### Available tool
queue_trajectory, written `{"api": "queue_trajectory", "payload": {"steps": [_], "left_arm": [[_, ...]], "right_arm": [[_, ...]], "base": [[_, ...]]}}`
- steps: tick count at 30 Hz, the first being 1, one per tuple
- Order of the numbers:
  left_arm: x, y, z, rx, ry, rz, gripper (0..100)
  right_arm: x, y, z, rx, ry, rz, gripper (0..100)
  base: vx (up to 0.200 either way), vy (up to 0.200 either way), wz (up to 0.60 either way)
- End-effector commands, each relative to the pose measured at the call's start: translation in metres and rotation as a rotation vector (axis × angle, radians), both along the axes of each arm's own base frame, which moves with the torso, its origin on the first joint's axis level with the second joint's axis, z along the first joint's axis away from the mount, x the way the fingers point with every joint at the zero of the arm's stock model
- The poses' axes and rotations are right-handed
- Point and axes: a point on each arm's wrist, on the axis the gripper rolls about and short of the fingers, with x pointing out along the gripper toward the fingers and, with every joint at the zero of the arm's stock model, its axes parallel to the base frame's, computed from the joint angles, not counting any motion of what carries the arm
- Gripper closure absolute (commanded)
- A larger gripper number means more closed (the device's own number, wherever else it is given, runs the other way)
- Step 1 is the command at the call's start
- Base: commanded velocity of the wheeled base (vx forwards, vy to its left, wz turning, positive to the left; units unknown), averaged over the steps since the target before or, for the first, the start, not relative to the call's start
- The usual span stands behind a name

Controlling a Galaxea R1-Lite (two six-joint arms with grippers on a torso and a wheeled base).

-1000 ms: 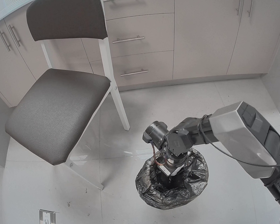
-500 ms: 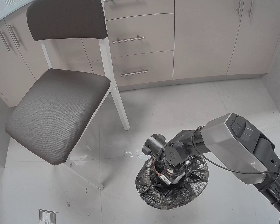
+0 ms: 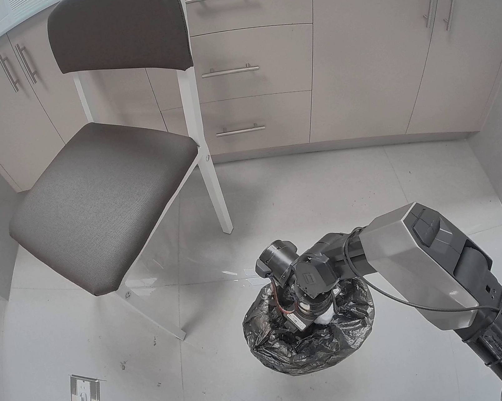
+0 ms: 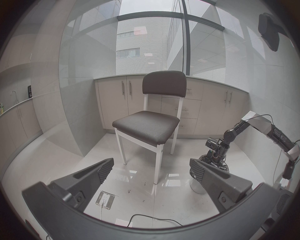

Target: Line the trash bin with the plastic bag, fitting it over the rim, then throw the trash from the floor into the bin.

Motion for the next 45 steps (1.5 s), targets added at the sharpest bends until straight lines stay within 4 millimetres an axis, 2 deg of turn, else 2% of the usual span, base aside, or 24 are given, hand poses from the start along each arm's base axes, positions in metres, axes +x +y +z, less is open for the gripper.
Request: {"api": "queue_trajectory", "payload": {"steps": [1,20,23,25,29,30,31,35,37,38,41,42,43,44,45], "left_arm": [[0.0,0.0,-0.004,0.0,-0.003,0.0,0],[0.0,0.0,-0.004,0.0,-0.003,0.0,0],[0.0,0.0,-0.004,0.0,-0.003,0.0,0],[0.0,0.0,-0.004,0.0,-0.003,0.0,0],[0.0,0.0,-0.004,0.001,-0.003,0.0,0],[0.0,0.0,-0.004,0.001,-0.003,0.0,0],[0.0,0.0,-0.004,0.001,-0.003,0.0,0],[0.0,0.0,-0.004,0.001,-0.004,0.0,0],[0.0,0.0,-0.004,0.001,-0.004,0.0,0],[0.0,0.0,-0.004,0.001,-0.003,0.0,0],[0.0,0.0,-0.004,0.001,-0.004,0.0,0],[0.0,0.0,-0.004,0.001,-0.004,0.0,0],[0.0,0.0,-0.004,0.001,-0.004,0.0,0],[0.0,0.0,-0.004,0.001,-0.004,0.0,0],[0.0,0.0,-0.004,0.001,-0.004,0.0,0]], "right_arm": [[0.0,0.0,0.0,0.0,0.0,-0.001,0],[0.003,0.003,-0.005,0.016,-0.032,0.002,0],[0.004,0.003,0.002,0.022,-0.043,0.002,0],[0.003,0.002,0.024,0.037,-0.073,-0.006,0],[0.006,-0.014,0.06,0.046,-0.091,-0.035,0],[0.006,-0.015,0.062,0.046,-0.091,-0.037,0],[0.008,-0.028,0.083,0.034,-0.106,-0.064,0],[0.014,-0.062,0.131,0.032,-0.185,-0.147,0],[0.015,-0.088,0.163,0.05,-0.224,-0.198,0],[0.015,-0.092,0.168,0.051,-0.228,-0.206,0],[0.003,-0.151,0.229,0.066,-0.271,-0.3,0],[0.003,-0.151,0.229,0.066,-0.271,-0.3,0],[-0.006,-0.183,0.257,0.073,-0.312,-0.35,0],[-0.009,-0.192,0.266,0.075,-0.326,-0.366,0],[-0.022,-0.223,0.292,0.081,-0.377,-0.425,0]], "base": [[0.0,0.0,0.0],[0.0,0.0,0.0],[0.0,0.0,0.0],[0.0,0.0,0.0],[0.0,0.0,0.0],[0.0,0.0,0.0],[0.0,0.0,0.0],[0.0,0.0,0.0],[0.0,0.0,0.0],[0.0,0.0,0.0],[0.0,0.0,0.0],[0.0,0.0,0.0],[0.0,0.0,0.0],[0.0,0.0,0.0],[0.0,0.0,0.0]]}}
